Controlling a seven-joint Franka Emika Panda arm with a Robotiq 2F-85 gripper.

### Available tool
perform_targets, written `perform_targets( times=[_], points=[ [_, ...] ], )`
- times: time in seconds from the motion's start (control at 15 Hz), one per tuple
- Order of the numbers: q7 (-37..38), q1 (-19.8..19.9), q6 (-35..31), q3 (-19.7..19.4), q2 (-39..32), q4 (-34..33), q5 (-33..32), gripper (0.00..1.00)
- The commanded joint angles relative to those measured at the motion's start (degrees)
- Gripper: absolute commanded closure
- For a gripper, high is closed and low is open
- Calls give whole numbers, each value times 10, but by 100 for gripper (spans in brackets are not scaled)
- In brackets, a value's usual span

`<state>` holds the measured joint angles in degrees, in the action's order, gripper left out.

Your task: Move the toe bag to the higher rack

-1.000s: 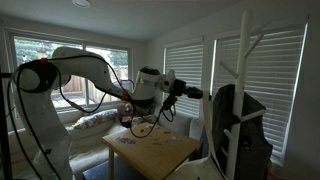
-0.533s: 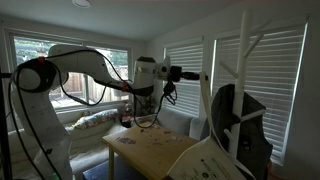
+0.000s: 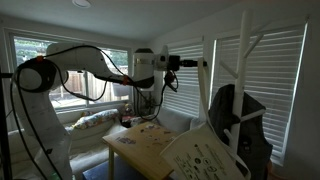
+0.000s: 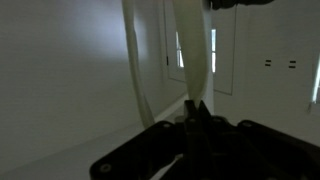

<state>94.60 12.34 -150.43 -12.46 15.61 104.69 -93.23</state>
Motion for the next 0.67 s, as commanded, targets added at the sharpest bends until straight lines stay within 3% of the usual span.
perform_targets(
  times=[0.0, 0.6],
  points=[
    [-9, 0, -32, -5, -23, -51, -19, 99],
    [-70, 9, -194, -51, -88, -139, 20, 99]
  ],
)
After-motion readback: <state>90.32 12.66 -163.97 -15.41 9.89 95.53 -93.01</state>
